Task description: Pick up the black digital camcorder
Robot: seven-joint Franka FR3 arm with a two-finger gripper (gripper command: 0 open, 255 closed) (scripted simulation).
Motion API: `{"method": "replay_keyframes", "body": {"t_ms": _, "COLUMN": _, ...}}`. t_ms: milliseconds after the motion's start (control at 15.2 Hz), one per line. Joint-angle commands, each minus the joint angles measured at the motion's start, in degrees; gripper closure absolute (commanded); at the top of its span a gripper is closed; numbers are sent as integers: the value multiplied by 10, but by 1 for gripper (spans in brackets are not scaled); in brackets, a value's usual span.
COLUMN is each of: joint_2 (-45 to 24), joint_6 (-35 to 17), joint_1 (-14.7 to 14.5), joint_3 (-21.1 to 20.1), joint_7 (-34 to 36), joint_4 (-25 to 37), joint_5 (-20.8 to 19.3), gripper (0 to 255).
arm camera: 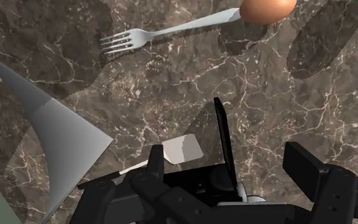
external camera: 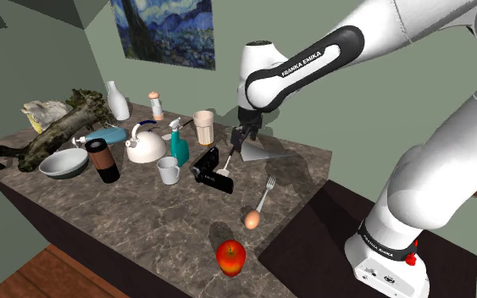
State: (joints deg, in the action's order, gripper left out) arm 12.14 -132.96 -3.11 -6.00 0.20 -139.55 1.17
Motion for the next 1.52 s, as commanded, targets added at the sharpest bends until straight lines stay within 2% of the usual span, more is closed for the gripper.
{"method": "replay_keyframes", "body": {"t_ms": 0, "joint_2": -45, "joint_6": -33, "joint_1": -3, "joint_3": -6, "joint_7": -3, "joint_4": 12, "joint_5": -9, "gripper": 0}}
{"method": "replay_keyframes", "body": {"t_ms": 396, "joint_2": -179, "joint_6": -108, "joint_1": -12, "joint_3": -17, "joint_7": 1, "joint_4": 66, "joint_5": -51, "gripper": 0}}
{"method": "replay_keyframes", "body": {"t_ms": 726, "joint_2": -292, "joint_6": -151, "joint_1": -29, "joint_3": -15, "joint_7": 10, "joint_4": 130, "joint_5": -96, "gripper": 0}}
{"method": "replay_keyframes", "body": {"t_ms": 1386, "joint_2": -349, "joint_6": -201, "joint_1": -38, "joint_3": -3, "joint_7": 25, "joint_4": 136, "joint_5": -116, "gripper": 0}}
{"method": "replay_keyframes", "body": {"t_ms": 1452, "joint_2": -350, "joint_6": -200, "joint_1": -38, "joint_3": -3, "joint_7": 25, "joint_4": 137, "joint_5": -116, "gripper": 255}}
